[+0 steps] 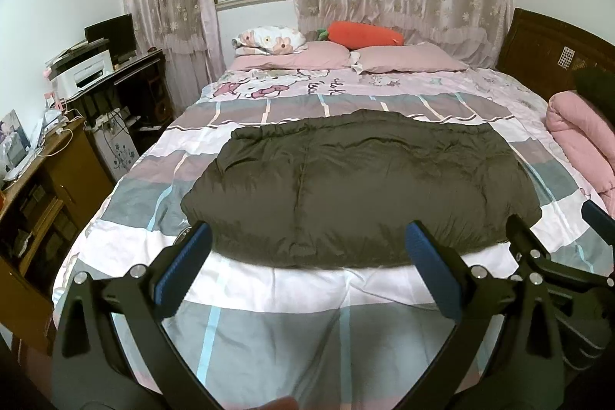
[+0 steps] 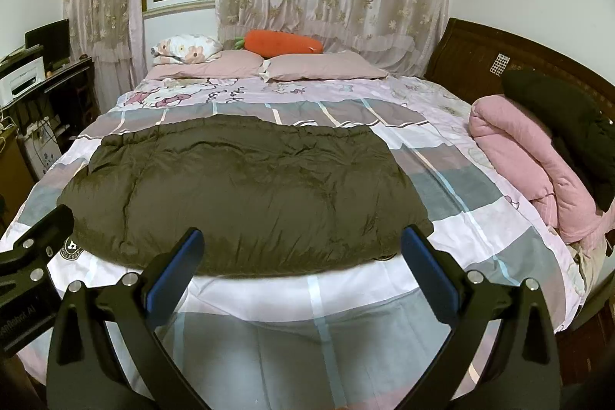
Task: Fold large clothes
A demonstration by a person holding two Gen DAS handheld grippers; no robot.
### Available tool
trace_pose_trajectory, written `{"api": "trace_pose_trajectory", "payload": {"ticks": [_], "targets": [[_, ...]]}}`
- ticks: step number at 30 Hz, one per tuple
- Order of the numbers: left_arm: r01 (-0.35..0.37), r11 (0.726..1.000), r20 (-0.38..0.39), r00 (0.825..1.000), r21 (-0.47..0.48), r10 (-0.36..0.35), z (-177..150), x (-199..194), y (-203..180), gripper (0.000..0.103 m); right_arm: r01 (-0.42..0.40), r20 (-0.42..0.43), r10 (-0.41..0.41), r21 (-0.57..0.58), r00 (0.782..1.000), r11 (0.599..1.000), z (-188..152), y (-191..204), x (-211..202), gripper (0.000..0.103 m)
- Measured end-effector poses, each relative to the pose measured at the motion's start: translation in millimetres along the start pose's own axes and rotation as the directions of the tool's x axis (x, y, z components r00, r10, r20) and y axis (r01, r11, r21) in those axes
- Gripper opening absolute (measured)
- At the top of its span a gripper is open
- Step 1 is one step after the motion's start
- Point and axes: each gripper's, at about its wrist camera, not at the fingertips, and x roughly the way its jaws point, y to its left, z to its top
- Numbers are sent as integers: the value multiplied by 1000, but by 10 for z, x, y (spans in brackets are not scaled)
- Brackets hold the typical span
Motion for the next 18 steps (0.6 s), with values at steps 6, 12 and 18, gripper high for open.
{"api": "trace_pose_trajectory", "payload": {"ticks": [6, 12, 18], "targets": [[1, 1000, 0, 1000, 0, -1, 1, -2, -2, 101, -1, 1, 1, -1, 1000, 1000, 0, -3, 2, 102], [1, 1000, -2, 1000, -1, -1, 2, 1, -2, 101, -1, 0, 1, -2, 1000, 1000, -1, -4, 3, 102], [1, 1000, -1, 1000, 0, -1, 4, -6, 3, 101, -3, 0, 3, -2, 1000, 1000, 0, -8, 6, 102]]}}
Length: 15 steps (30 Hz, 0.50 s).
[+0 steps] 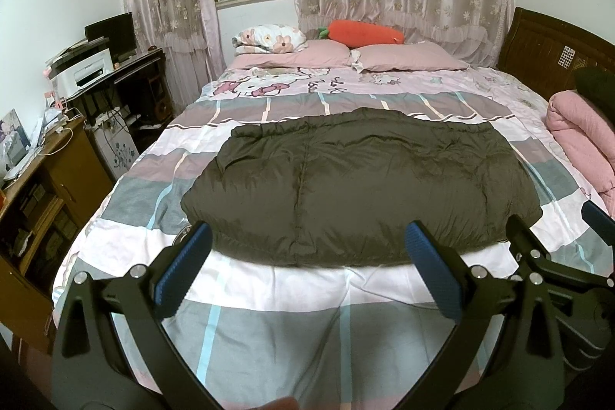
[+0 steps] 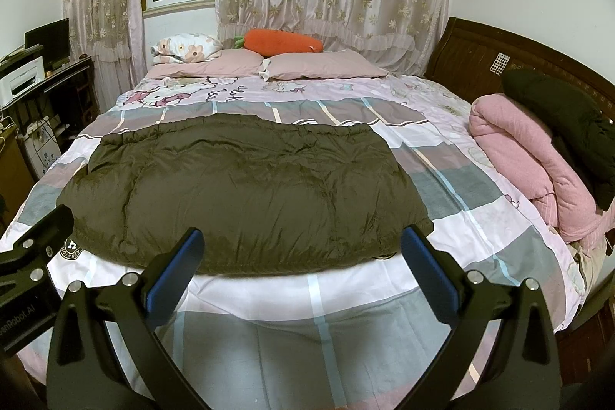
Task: Fold large clothes
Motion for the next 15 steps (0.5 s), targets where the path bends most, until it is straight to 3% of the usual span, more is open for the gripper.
{"api": "trace_pose_trajectory", "payload": {"ticks": [15], "targets": [[6, 1000, -12, 1000, -10, -6, -84, 39, 14, 101, 0, -3, 0, -3, 1000, 1000, -2, 3, 2, 102]]}}
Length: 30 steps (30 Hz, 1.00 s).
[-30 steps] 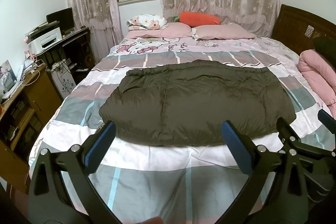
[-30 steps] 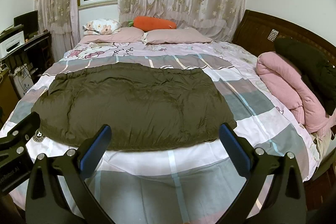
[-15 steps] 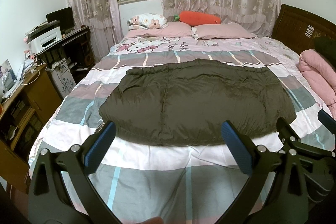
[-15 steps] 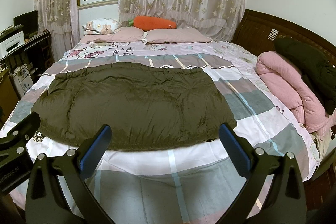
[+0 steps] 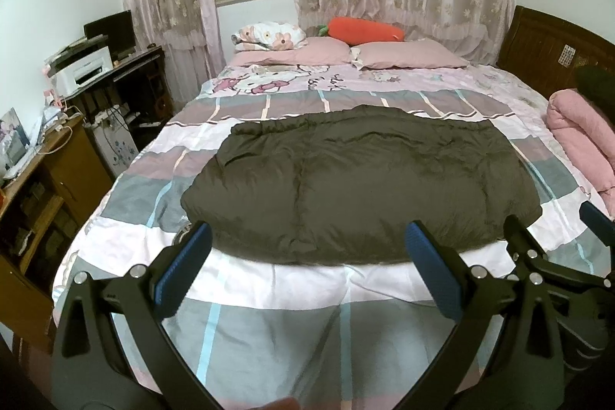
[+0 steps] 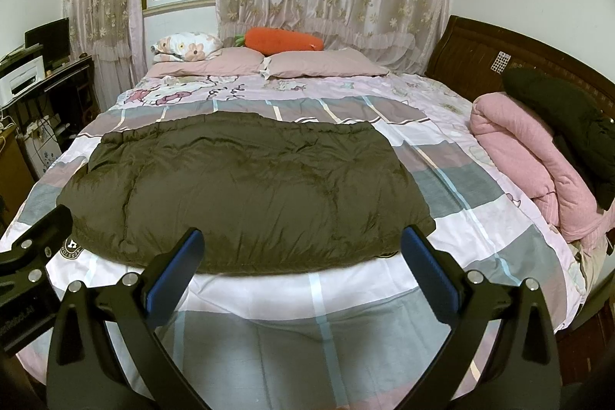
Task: Fold large clothes
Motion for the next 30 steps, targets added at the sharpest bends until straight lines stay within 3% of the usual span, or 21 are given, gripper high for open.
{"api": "trace_pose_trajectory", "payload": {"ticks": [20, 30], "targets": [[-12, 1000, -20, 1000, 1, 12, -61, 9, 30, 101, -3, -8, 3, -14, 1000, 1000, -83, 1, 44, 102], [-26, 1000, 62, 998, 7, 26, 10, -101, 73, 101, -18, 1, 18, -42, 1000, 999, -130, -46, 76, 102]]}}
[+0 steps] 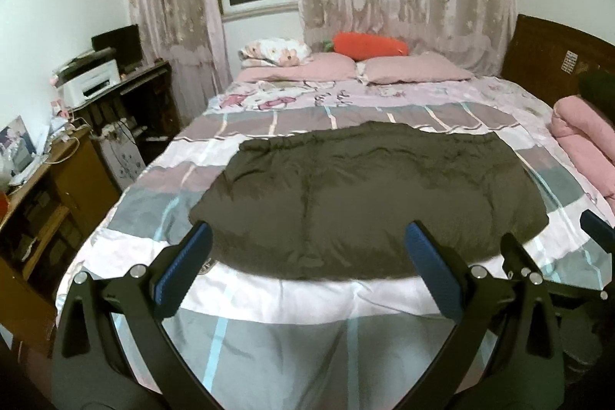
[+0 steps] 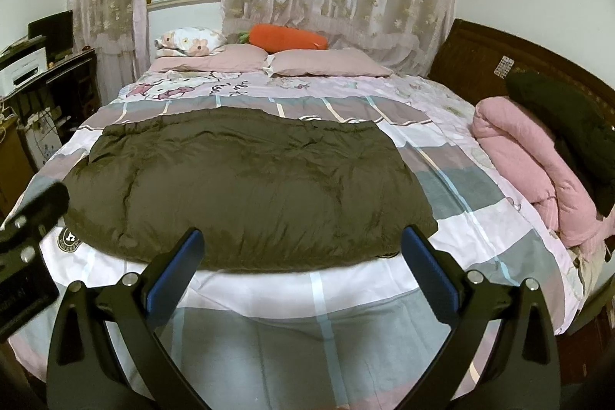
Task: Fold large clothes
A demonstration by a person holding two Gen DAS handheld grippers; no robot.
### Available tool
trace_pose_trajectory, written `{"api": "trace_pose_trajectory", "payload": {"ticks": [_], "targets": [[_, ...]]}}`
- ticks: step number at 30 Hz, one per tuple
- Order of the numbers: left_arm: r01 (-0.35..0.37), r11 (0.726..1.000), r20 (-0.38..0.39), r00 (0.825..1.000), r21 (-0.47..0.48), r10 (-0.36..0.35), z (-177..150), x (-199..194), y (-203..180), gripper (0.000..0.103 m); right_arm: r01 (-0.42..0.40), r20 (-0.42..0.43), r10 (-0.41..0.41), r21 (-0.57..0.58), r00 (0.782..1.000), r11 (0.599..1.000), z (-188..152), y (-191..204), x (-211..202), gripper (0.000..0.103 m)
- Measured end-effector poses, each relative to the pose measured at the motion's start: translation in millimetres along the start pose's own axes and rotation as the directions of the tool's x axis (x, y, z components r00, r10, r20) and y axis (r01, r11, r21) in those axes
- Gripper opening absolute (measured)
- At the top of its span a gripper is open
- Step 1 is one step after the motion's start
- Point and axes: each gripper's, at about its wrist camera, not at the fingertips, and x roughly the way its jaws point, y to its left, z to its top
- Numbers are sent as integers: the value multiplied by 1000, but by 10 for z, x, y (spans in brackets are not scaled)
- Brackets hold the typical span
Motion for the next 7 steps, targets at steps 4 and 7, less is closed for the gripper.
{"api": "trace_pose_trajectory", "payload": {"ticks": [4, 7], "targets": [[40, 999, -88, 995, -32, -42, -10, 87, 34, 101, -8, -11, 8, 2, 1000, 1000, -50, -94, 100, 102], [-21, 999, -132, 991, -37, 16, -14, 199, 62, 101, 6, -75, -5, 10, 997, 1000, -168, -243, 401, 102]]}}
